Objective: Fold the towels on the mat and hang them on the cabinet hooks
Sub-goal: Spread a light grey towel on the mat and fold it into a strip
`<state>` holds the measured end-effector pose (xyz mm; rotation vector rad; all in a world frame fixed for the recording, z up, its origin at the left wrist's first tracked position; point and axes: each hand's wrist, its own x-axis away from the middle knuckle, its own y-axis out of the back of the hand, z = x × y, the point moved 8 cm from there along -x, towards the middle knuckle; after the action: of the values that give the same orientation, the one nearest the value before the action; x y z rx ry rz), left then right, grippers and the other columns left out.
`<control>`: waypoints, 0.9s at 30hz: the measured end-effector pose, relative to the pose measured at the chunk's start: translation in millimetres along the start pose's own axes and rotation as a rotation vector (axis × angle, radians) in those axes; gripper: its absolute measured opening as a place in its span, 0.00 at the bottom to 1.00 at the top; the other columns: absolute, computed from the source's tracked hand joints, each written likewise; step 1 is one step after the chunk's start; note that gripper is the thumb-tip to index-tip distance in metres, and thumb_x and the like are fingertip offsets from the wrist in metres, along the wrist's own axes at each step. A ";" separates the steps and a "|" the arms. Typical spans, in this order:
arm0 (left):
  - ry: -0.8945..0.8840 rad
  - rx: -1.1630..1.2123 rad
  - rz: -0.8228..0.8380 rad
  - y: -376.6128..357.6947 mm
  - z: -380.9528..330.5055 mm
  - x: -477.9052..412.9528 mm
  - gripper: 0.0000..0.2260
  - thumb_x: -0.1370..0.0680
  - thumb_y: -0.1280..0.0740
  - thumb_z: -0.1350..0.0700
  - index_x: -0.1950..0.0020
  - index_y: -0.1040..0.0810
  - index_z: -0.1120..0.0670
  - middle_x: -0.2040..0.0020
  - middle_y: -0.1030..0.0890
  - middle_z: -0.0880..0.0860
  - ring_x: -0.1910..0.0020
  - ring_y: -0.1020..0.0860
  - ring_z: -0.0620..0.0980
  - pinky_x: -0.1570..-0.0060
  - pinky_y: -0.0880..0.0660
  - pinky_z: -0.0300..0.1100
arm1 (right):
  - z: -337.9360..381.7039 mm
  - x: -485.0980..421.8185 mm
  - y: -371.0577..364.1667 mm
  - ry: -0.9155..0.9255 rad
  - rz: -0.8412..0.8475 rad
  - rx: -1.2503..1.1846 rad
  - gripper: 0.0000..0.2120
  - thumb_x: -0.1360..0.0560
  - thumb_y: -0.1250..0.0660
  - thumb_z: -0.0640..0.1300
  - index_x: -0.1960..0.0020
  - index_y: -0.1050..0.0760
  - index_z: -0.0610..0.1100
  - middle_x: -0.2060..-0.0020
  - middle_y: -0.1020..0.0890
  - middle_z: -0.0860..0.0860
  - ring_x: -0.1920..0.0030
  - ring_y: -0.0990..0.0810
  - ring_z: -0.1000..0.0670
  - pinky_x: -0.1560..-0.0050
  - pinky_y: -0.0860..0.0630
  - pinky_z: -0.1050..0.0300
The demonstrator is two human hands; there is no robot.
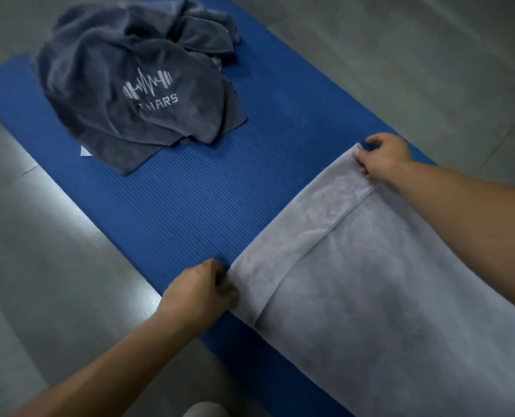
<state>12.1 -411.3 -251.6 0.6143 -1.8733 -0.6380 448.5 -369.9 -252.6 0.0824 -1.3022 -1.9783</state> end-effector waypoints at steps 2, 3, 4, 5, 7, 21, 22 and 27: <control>0.010 0.095 0.027 0.4 7.3 -1.1 0.09 0.26 0.29 0.45 0.57 0.23 0.49 0.62 0.22 0.46 0.63 0.24 0.44 0.64 0.28 0.42 | 11.3 6.4 4.6 0.044 0.006 0.119 0.15 0.25 0.27 0.53 0.42 0.19 0.47 0.46 0.17 0.50 0.45 0.18 0.45 0.39 0.23 0.48; 0.013 0.152 0.034 1.5 10.0 -1.5 0.09 0.26 0.28 0.45 0.58 0.22 0.49 0.63 0.21 0.46 0.64 0.24 0.44 0.66 0.28 0.41 | 14.3 7.3 6.5 0.058 0.002 0.146 0.11 0.24 0.28 0.52 0.46 0.18 0.47 0.47 0.17 0.51 0.46 0.19 0.47 0.40 0.23 0.50; 0.020 0.216 0.036 3.0 12.4 -2.0 0.09 0.26 0.27 0.46 0.59 0.21 0.50 0.64 0.21 0.47 0.64 0.23 0.44 0.66 0.28 0.41 | 16.9 6.5 8.3 0.066 -0.007 0.149 0.07 0.24 0.28 0.51 0.50 0.19 0.48 0.49 0.18 0.52 0.47 0.19 0.48 0.41 0.23 0.51; 0.031 0.285 0.036 4.8 15.4 -2.7 0.09 0.26 0.26 0.47 0.60 0.19 0.50 0.64 0.19 0.48 0.64 0.22 0.45 0.65 0.26 0.42 | 18.5 4.9 9.7 0.066 -0.017 0.136 0.05 0.24 0.28 0.50 0.54 0.20 0.49 0.51 0.18 0.52 0.49 0.20 0.48 0.43 0.23 0.52; 0.067 0.416 0.010 10.8 22.0 -3.8 0.08 0.27 0.24 0.48 0.61 0.18 0.50 0.65 0.17 0.48 0.63 0.19 0.46 0.62 0.21 0.44 | 20.1 -1.8 10.5 0.061 -0.032 0.062 0.07 0.24 0.29 0.49 0.60 0.23 0.50 0.55 0.18 0.51 0.53 0.19 0.46 0.43 0.21 0.49; 0.104 1.031 -0.566 94.8 59.7 -2.9 0.08 0.23 0.26 0.56 0.50 0.20 0.60 0.53 0.16 0.59 0.51 0.16 0.58 0.47 0.17 0.54 | 117.1 4.4 41.0 0.052 0.084 -0.693 0.10 0.19 0.40 0.38 0.55 0.28 0.50 0.63 0.21 0.50 0.66 0.20 0.55 0.61 0.17 0.59; 0.047 1.008 -0.562 99.8 50.1 2.0 0.08 0.23 0.26 0.56 0.50 0.20 0.60 0.52 0.16 0.59 0.51 0.17 0.58 0.47 0.17 0.53 | 116.2 8.2 49.9 0.063 0.068 -0.703 0.10 0.18 0.41 0.38 0.55 0.28 0.51 0.63 0.21 0.51 0.65 0.20 0.54 0.61 0.17 0.57; -0.227 0.648 -0.280 99.0 -18.9 36.1 0.05 0.26 0.24 0.61 0.53 0.17 0.60 0.56 0.15 0.61 0.57 0.18 0.59 0.52 0.20 0.47 | 57.4 32.9 105.7 0.107 -0.046 -0.538 0.13 0.21 0.38 0.37 0.59 0.25 0.52 0.64 0.23 0.50 0.66 0.21 0.53 0.57 0.15 0.51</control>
<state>4.4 -366.0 -154.9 1.2825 -2.2356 -0.2657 458.2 -367.3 -128.2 -0.0428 -0.6740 -2.2632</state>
